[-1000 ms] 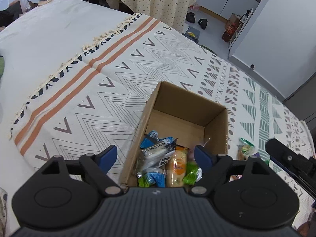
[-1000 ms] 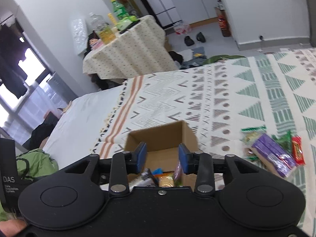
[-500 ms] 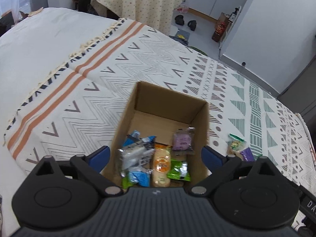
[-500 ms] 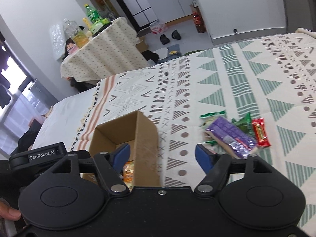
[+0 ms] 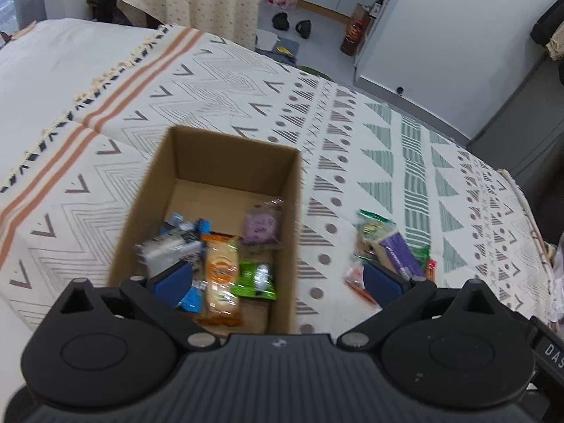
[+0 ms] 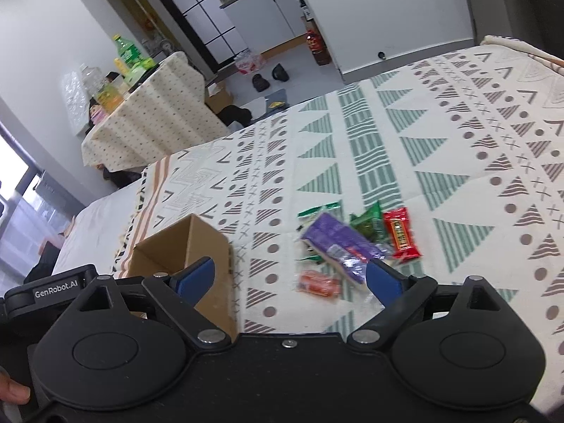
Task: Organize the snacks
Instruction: 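Move both tools from the box back over the snack pile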
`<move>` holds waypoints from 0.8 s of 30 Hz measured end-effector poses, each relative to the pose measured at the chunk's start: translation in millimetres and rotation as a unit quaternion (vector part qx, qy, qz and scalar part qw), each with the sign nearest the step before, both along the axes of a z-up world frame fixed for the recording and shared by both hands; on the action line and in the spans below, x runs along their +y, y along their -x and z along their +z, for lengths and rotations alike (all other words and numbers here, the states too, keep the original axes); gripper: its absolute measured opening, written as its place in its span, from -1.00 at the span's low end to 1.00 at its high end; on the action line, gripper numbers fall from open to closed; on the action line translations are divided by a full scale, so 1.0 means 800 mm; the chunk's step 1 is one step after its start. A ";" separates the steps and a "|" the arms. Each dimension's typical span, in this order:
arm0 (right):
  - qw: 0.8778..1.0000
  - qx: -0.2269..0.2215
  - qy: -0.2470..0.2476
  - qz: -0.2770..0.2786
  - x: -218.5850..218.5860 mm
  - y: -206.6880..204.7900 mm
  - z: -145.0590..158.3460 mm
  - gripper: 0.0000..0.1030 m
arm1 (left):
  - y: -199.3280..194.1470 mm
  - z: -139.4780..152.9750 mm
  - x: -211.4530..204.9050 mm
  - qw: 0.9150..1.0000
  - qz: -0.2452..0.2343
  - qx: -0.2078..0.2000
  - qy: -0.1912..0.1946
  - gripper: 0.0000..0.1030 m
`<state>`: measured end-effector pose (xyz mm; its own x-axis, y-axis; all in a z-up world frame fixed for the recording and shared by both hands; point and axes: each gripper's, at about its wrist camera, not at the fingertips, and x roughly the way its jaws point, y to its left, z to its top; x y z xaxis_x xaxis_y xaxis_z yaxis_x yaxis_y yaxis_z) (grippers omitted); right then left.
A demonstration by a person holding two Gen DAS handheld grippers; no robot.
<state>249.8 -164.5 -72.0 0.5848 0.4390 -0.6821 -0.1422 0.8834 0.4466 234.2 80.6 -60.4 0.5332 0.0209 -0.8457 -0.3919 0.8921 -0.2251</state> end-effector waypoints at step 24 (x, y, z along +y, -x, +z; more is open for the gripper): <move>0.999 0.021 -0.009 -0.045 -0.082 -0.032 -0.036 0.62 | -0.054 -0.002 -0.098 0.998 -0.055 -0.016 0.013 0.99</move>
<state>275.1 -229.9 -100.6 0.5934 0.3991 -0.6990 -0.0442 0.8833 0.4667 277.8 2.5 -61.8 0.5580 -0.0604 -0.8276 -0.2847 0.9229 -0.2593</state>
